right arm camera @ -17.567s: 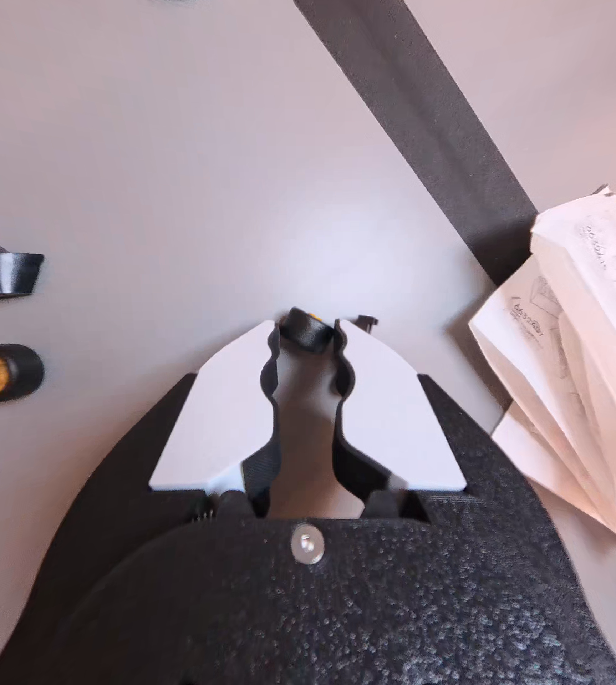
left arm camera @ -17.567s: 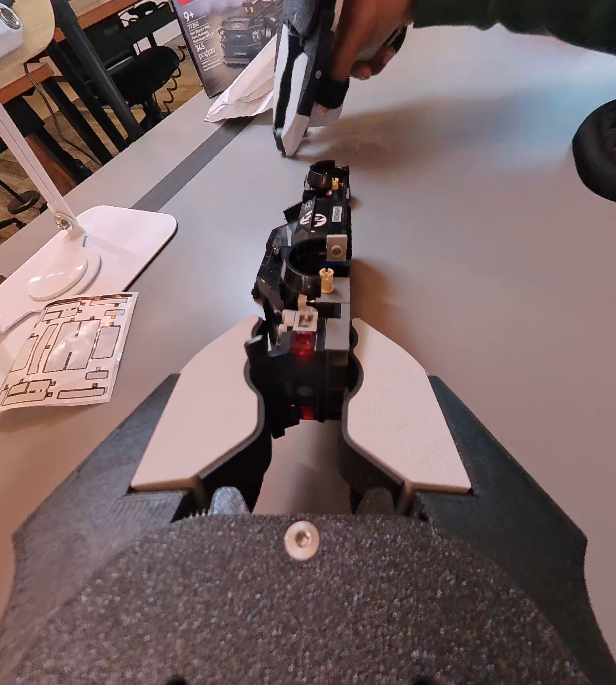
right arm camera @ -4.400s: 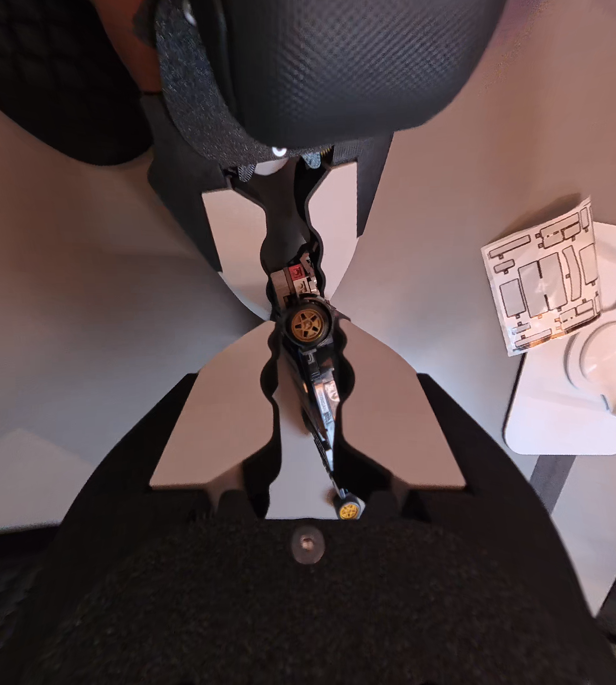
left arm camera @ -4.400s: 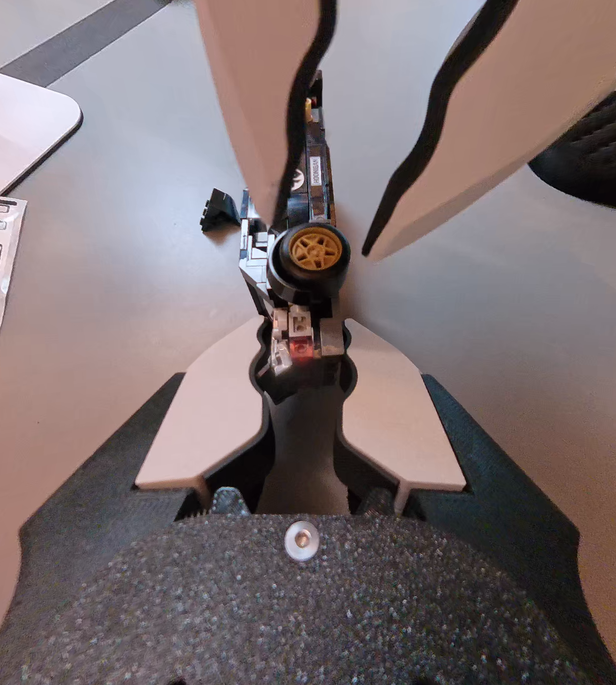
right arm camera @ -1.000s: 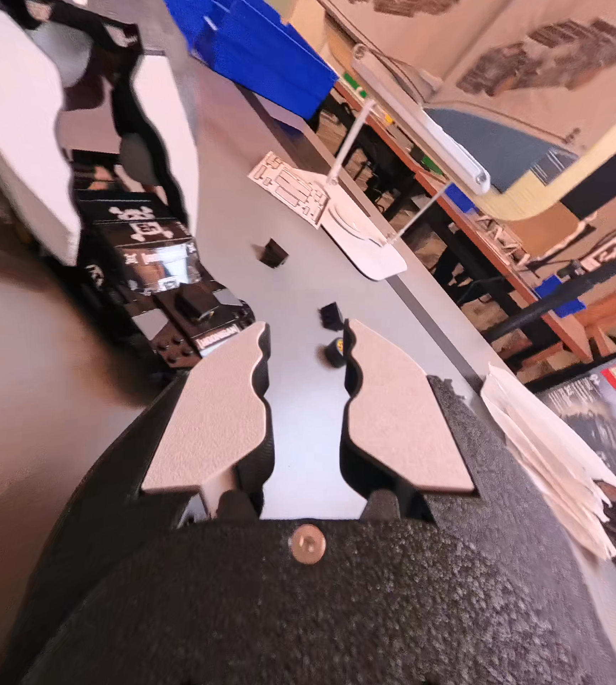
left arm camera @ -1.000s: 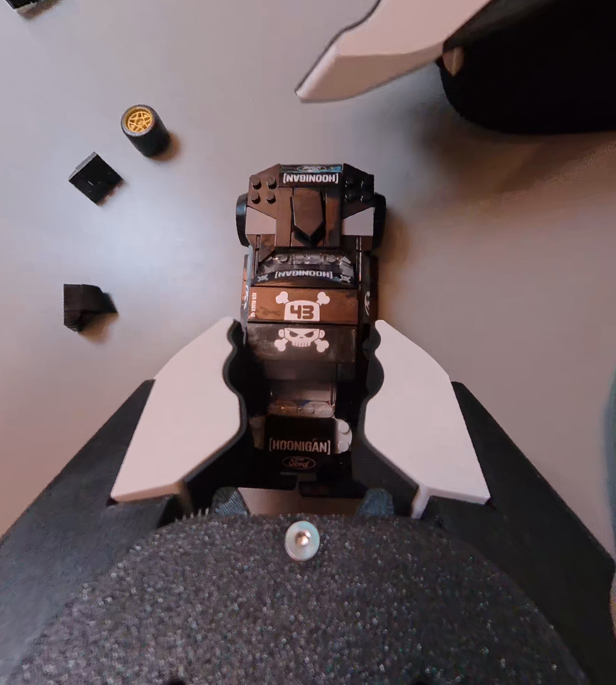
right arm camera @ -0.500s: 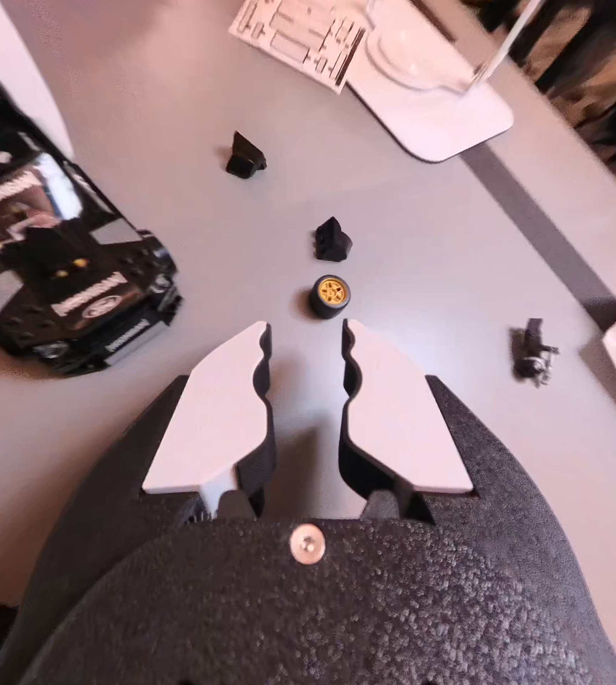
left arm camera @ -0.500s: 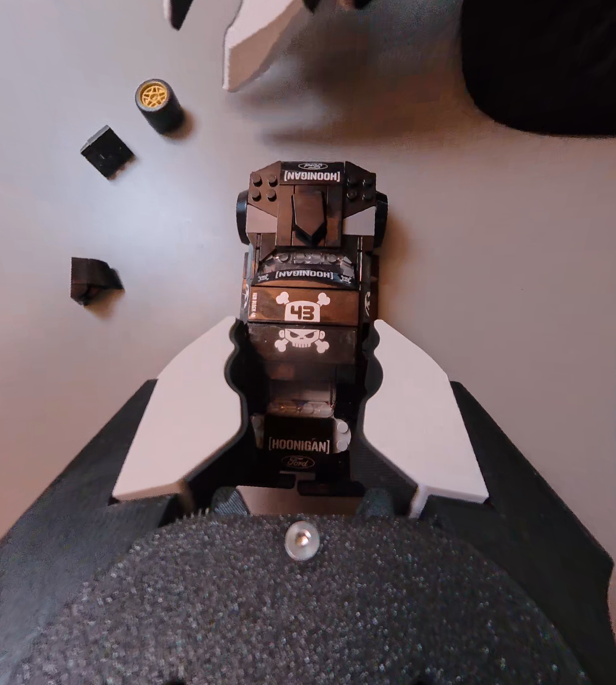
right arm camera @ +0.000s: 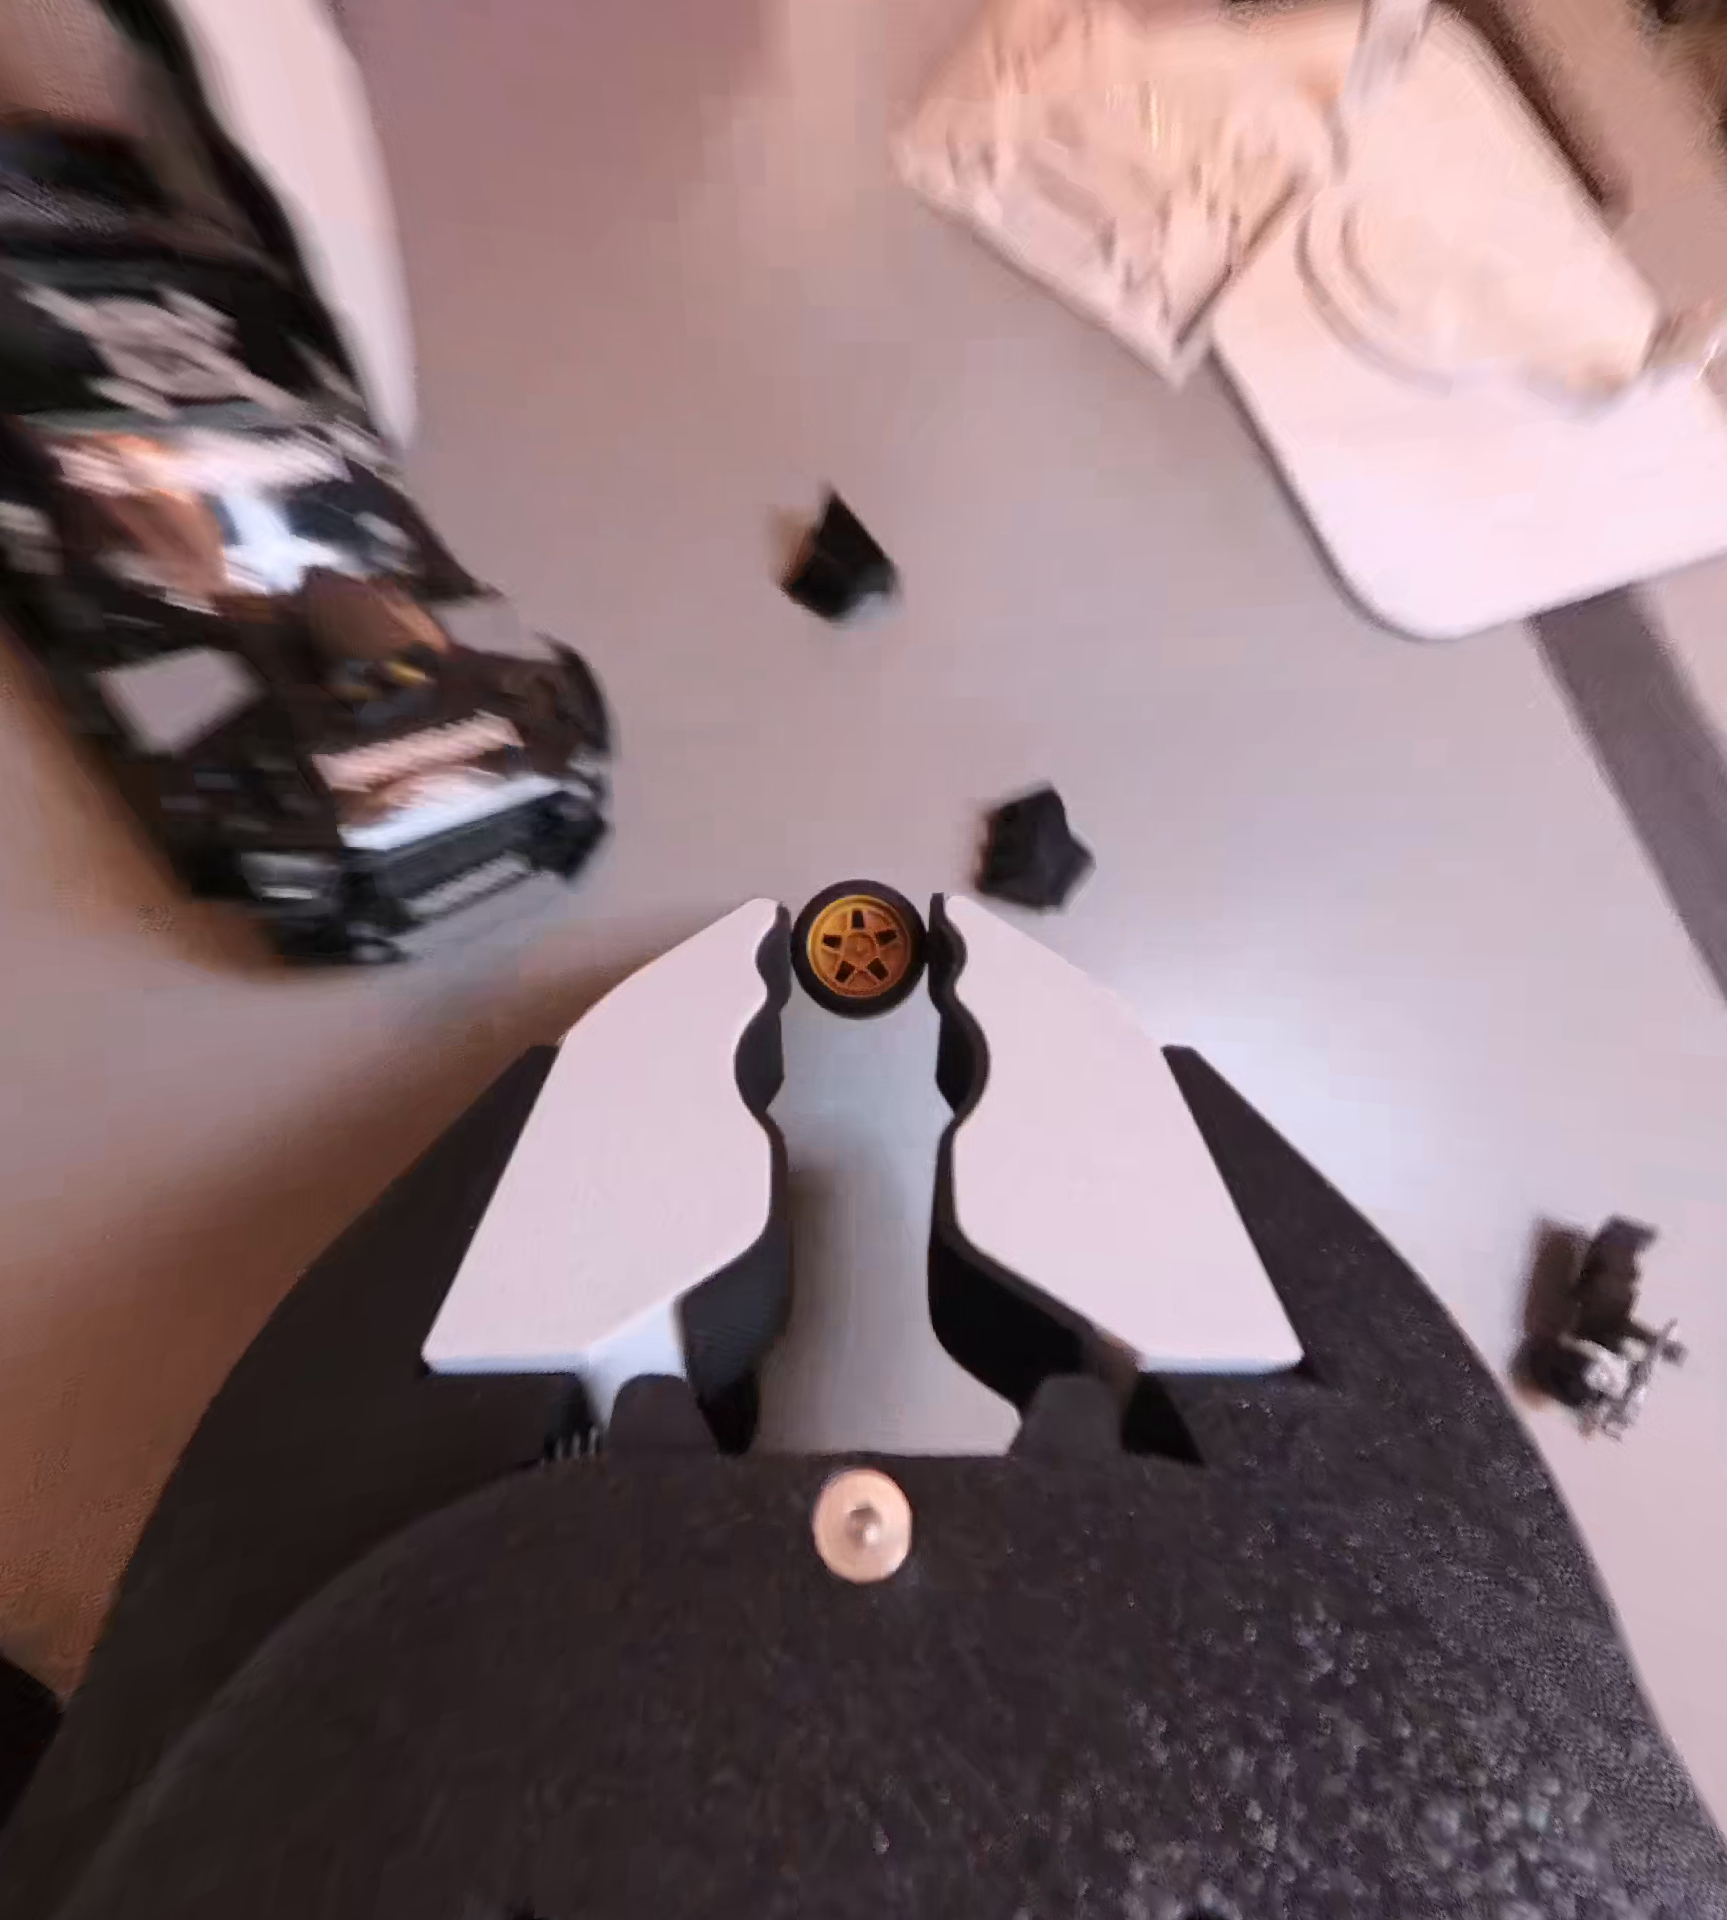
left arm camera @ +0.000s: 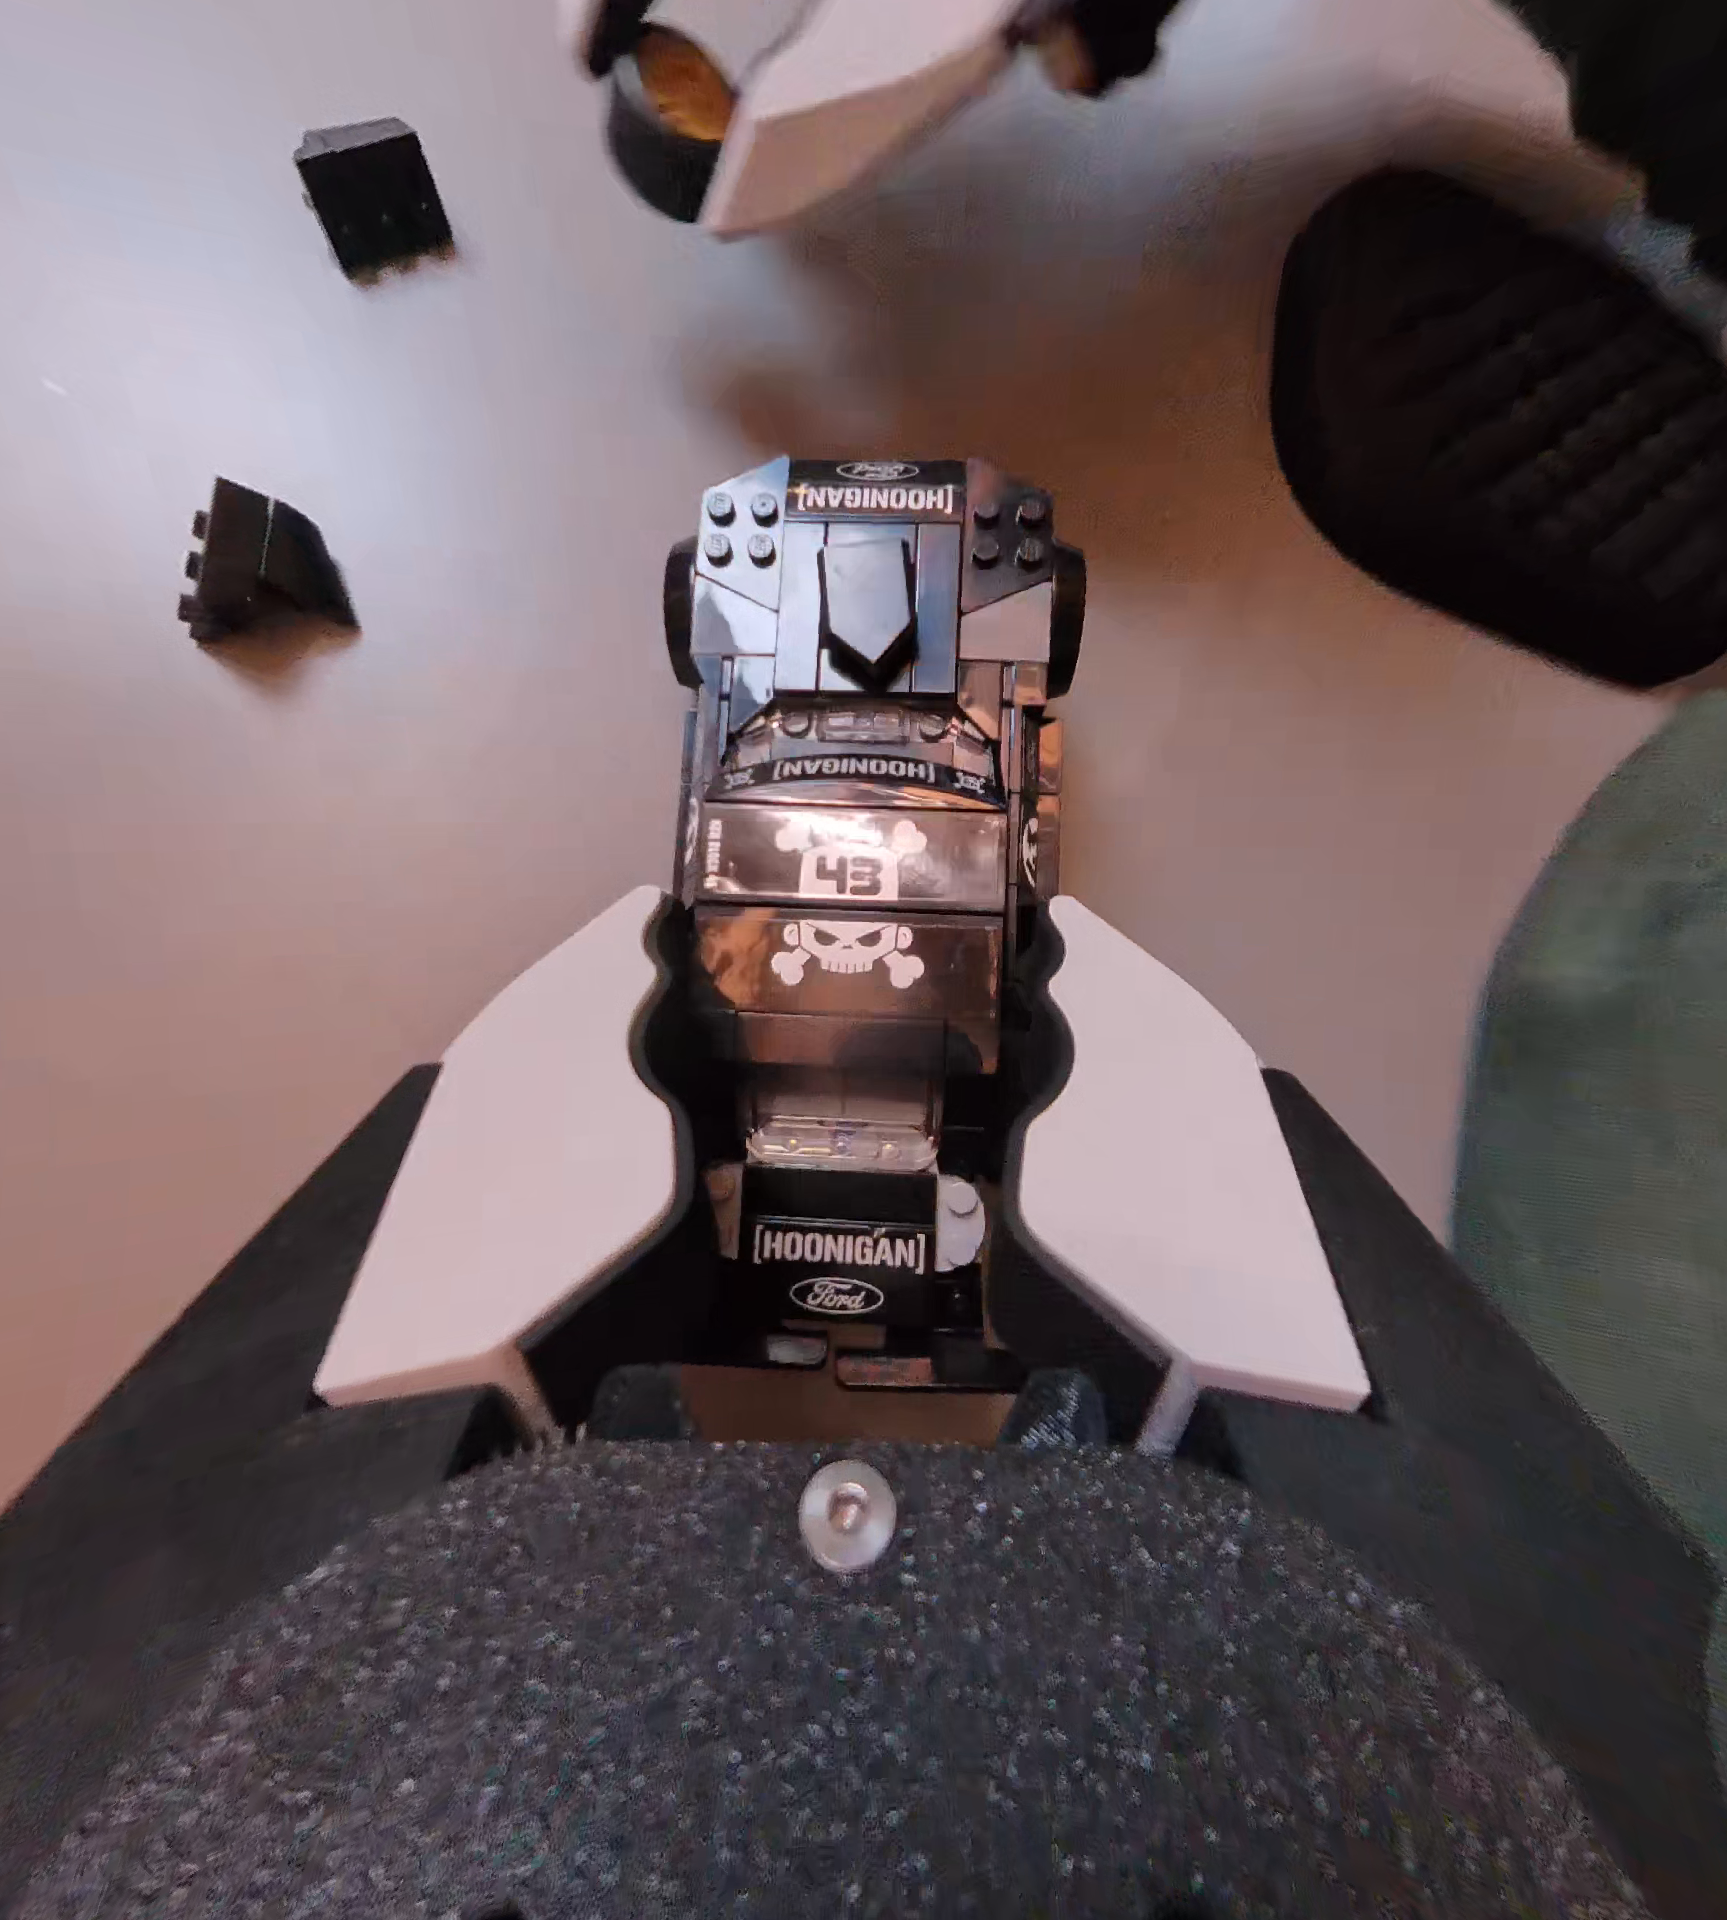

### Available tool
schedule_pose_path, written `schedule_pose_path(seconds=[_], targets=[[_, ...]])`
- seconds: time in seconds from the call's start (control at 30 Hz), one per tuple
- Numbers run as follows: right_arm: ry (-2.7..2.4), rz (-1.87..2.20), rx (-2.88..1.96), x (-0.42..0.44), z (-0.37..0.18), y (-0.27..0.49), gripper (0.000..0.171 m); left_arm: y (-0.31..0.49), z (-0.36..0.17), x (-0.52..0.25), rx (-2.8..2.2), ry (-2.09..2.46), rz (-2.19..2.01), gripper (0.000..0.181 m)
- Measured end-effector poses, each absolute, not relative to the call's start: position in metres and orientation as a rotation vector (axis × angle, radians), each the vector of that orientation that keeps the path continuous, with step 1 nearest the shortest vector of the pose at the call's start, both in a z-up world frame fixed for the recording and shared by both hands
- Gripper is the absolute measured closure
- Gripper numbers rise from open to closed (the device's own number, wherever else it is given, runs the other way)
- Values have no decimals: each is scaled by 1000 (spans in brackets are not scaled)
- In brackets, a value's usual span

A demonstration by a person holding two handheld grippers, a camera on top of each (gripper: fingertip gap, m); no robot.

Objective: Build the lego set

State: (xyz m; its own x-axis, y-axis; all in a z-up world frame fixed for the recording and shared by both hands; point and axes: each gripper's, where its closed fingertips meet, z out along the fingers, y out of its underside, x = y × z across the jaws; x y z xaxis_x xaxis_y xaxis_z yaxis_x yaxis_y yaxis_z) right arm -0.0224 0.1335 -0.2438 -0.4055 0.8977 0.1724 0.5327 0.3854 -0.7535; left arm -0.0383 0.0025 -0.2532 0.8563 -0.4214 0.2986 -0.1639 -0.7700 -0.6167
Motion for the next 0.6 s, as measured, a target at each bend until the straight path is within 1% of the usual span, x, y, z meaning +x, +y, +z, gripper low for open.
schedule_pose_path(seconds=[0.1, 0.2, 0.4, 0.6], targets=[[-1966, 972, -1033, -7, -207, 97, 146, 8, -248, -41, -2427, 339, -763, 119], [-1905, 969, -860, 8, -186, 68, 146, 16, -244, -45, -2410, 234, -983, 119], [-1980, 720, -743, 4, -201, 56, 146, 30, -239, -50, -2339, 132, -1259, 118], [-2057, 604, -699, -14, -212, 61, 146, 33, -239, -51, -2283, 114, -1319, 119]])
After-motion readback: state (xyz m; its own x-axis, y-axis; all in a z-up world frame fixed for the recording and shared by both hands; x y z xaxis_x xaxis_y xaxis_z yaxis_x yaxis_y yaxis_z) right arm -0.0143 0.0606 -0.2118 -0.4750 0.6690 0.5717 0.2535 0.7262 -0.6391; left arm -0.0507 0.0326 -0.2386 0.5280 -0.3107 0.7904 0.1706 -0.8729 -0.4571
